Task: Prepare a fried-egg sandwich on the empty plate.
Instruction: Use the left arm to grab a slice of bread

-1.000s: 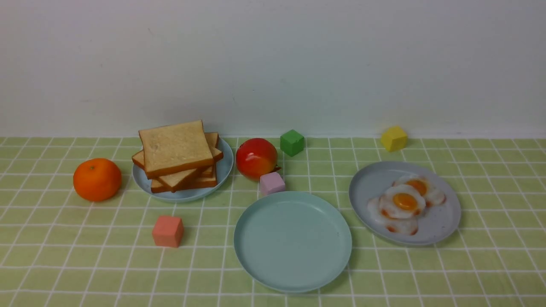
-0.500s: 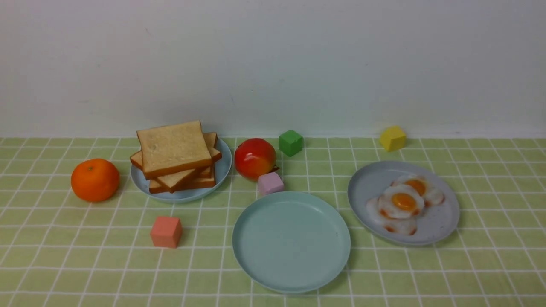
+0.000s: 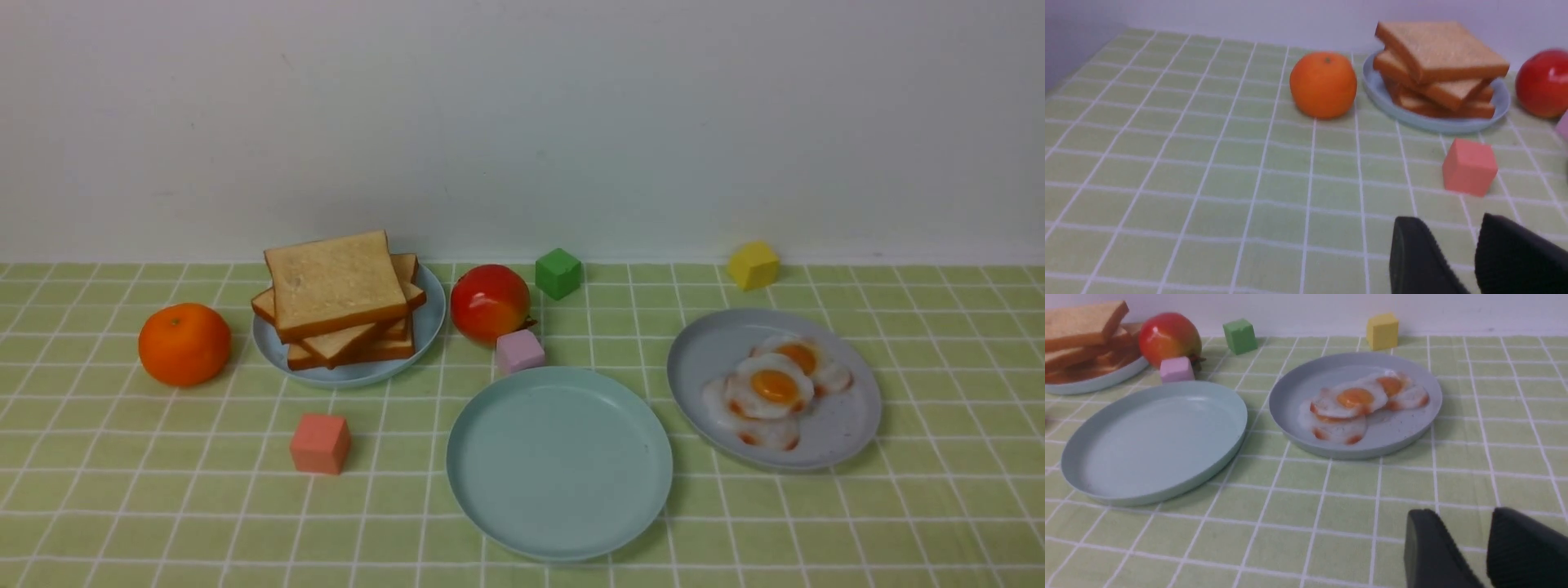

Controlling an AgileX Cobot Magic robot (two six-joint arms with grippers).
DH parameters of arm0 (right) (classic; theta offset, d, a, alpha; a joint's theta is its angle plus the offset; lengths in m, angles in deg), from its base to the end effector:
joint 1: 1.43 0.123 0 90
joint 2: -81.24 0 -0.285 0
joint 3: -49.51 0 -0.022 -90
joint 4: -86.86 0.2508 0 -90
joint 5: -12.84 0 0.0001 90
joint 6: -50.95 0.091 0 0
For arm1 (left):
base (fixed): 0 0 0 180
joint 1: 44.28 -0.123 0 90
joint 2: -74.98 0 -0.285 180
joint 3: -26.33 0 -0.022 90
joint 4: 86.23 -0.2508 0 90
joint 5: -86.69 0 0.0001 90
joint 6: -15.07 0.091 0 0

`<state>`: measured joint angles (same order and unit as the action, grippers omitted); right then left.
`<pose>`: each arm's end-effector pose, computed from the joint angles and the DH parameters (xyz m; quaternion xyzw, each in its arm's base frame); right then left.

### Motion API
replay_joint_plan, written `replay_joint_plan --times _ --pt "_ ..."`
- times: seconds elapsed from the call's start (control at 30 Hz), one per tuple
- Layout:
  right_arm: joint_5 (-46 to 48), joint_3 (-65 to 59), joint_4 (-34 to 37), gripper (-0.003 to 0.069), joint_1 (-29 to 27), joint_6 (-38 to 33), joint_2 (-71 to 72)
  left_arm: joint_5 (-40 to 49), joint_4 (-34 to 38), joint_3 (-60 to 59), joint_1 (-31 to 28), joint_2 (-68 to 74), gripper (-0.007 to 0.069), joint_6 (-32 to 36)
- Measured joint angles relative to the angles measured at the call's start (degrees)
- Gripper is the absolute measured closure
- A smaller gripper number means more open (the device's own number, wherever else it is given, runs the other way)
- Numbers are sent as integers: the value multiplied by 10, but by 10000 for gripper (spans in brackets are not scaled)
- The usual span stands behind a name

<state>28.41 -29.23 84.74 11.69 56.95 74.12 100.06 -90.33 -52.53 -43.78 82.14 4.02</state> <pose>0.0537 0.0116 0.1803 -0.0587 0.7717 0.0902 0.6268 0.0557 0.0010 0.1830 -0.0490 0.7608 -0.0364 0.6461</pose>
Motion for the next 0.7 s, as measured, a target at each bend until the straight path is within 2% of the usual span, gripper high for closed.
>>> replay_joint_plan --times 0.2,0.47,0.57,0.63,0.67,0.7 --pt "-134 0 -2 418 0 0 0 -148 23 0 0 0 386 0" --pt "-172 0 -6 418 0 0 0 -193 32 -1 0 0 386 -5" --pt "-215 0 5 424 0 2 0 -250 54 -2 0 0 386 -35" --pt "-294 0 44 432 0 31 0 -345 81 -2 0 0 386 -90" --pt "-302 0 48 433 0 33 0 -345 83 -2 0 0 386 -93" --pt "-357 0 80 433 0 49 0 -389 92 0 0 0 386 -118"
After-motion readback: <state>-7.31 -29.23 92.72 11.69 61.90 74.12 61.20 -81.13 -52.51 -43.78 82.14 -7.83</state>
